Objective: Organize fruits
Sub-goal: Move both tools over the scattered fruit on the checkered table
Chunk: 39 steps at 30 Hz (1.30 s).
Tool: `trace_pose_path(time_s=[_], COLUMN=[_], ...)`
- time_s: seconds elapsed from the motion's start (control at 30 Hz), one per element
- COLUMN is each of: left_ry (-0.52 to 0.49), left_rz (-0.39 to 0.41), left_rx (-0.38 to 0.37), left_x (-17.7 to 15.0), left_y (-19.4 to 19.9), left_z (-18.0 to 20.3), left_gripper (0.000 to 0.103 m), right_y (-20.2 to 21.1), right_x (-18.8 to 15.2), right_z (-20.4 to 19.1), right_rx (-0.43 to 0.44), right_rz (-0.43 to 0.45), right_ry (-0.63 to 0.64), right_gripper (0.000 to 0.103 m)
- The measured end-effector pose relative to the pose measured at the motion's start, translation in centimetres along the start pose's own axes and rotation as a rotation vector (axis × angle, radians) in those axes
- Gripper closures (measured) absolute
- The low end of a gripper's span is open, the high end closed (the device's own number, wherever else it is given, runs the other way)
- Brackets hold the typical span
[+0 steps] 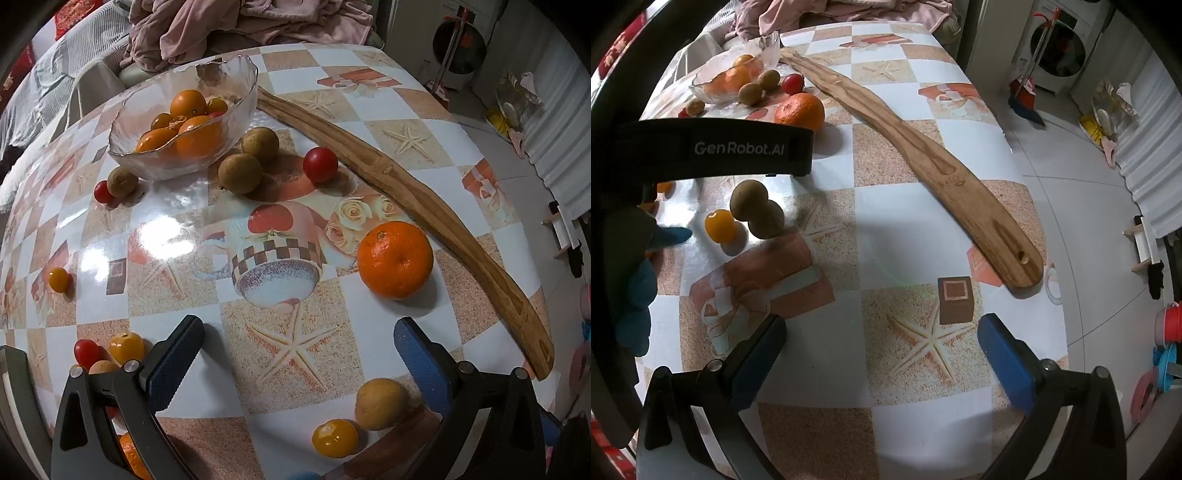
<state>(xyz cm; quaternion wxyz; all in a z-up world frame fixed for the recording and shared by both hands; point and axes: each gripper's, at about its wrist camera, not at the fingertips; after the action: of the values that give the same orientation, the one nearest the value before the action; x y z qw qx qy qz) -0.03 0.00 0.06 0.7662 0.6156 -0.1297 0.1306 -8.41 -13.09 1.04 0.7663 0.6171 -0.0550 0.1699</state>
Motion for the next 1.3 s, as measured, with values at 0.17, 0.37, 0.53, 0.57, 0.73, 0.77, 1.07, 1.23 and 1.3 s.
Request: trace_pose_path(time_s=[0.17,0.37,0.53,0.57,0.73,0.77,1.07,1.23,1.3], left_ry=[-0.011,0.009,0.014,0.027,0.073,0.080,0.143,0.143,0.143], left_rz=[-0.069,0.041,0.073,0.064,0.002,-0.014,-0.059,-0.060,-0.062], left_rx=[-0.030,-0.031,0.016,0.025,0.064,0.066,0.089,0.089,0.086], left_x=[0.0,-0.8,-4.0,-4.8,-9.2,-9.9,-11.5,-11.5,-11.5], left_y=[0.5,7.5,12.6,13.3,15.0,15.0,14.1,14.0,13.9], left_z=[-0.5,-4.5,-7.5,-8.3,-11.4,-11.9,-13.5,-13.8,-13.9], left_gripper=[0.000,0.000,0.000,0.000,0.000,0.000,0.000,0.000,0.000], right_y=[0.0,1.3,3.5,3.9,5.4,5.6,6.3,6.6,6.6], right_x=[0.3,1.3,0.8,1.0,0.9,0.7,1.3,1.5,1.6], right_z=[-0.3,-0.6,-1.9,-2.1,-4.0,-4.4,-6.8,-7.5,-7.6], right_rx=[-0.010,0.001,0.098,0.118,0.133,0.142,0.149,0.146,0.145], right_rz=[-0.035,0.005,0.001,-0.008,-0.031,-0.035,-0.082,-0.087,-0.094], right_ry=[0.002,-0.032,-0.059,-0.067,-0.056,-0.052,-0.015,0.001,0.002], right_gripper=[0.000,0.000,0.000,0.000,0.000,0.000,0.000,0.000,0.000])
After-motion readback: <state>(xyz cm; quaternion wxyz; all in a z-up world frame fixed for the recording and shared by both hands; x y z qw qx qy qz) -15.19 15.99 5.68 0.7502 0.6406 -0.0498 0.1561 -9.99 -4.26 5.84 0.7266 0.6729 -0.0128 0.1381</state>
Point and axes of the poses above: each gripper's, at about its wrist camera, not at the fingertips, and y roughly against the way its jaws point, z to its right, x to its top, and after that the axes turned 12 degrees about -x, right-handed
